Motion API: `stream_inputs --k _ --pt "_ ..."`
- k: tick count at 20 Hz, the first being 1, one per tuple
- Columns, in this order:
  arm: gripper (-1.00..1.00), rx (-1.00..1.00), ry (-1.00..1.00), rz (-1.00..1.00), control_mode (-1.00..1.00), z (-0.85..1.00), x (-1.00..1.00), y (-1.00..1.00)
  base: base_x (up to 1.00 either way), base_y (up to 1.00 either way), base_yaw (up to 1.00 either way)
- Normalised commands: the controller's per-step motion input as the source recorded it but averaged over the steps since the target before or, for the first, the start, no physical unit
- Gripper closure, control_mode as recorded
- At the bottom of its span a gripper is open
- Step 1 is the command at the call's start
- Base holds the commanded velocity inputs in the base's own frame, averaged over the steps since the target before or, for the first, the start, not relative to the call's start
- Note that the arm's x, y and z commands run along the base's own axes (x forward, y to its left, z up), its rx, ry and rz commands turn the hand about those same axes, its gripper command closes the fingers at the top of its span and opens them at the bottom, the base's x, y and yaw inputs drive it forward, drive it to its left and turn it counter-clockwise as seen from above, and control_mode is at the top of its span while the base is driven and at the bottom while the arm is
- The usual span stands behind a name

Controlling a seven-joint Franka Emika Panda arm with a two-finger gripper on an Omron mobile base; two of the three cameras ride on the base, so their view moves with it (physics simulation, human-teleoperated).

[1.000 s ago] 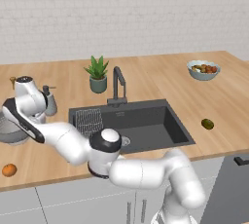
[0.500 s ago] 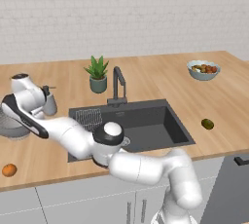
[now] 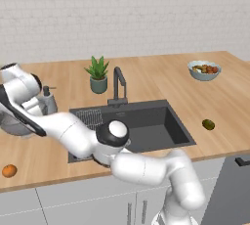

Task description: Put the colander in the sink, put the tangerine, kiwi in the colander, and turn on the sink faucet and pour water over the colander.

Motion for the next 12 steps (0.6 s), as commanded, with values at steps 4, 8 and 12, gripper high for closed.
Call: stream_inputs --k 4,8,12 --pt "1.00 0.03 -0.18 -0.37 -1.00 0.01 -0.48 -0.94 0.00 0.00 0.00" --pt "1.00 0.04 -0.22 -0.31 -1.00 0.00 -0.60 -1.00 0.00 0.00 0.00" --pt "1.00 0.08 -0.26 -0.21 -1.00 0.00 -0.92 -1.00 0.00 0.00 0.00"
